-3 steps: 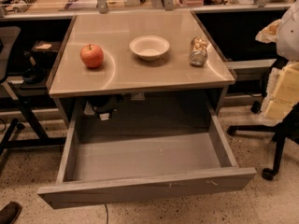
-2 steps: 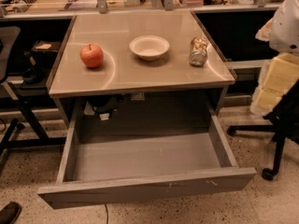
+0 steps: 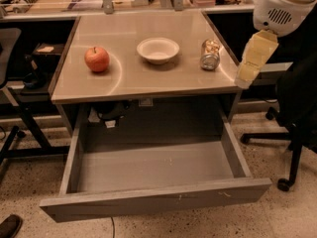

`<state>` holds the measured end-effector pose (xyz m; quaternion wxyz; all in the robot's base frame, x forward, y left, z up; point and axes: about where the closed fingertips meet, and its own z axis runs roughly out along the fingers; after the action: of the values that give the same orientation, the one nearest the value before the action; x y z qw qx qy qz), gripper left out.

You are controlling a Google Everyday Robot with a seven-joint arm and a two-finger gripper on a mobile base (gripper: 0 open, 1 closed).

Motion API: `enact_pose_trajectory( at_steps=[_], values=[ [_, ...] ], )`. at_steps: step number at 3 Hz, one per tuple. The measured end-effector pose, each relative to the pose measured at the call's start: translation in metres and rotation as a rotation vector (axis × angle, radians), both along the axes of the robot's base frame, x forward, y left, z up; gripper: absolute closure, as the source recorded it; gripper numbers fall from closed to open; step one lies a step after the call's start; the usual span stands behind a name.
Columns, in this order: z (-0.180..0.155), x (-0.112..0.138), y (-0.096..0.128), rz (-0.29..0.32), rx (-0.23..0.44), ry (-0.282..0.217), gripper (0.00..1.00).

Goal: Place orange can into top drawer

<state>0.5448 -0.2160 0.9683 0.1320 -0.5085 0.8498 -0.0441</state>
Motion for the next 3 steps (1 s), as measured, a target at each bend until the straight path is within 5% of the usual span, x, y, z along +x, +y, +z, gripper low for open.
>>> enact_pose_trajectory(
  at_steps=[2, 3],
  values=[
    [-0.027, 0.047, 0.015, -0.145, 0.083, 0.013, 0.0],
    [-0.027, 0.047, 0.015, -0.144, 0.084, 0.013, 0.0]
  ],
)
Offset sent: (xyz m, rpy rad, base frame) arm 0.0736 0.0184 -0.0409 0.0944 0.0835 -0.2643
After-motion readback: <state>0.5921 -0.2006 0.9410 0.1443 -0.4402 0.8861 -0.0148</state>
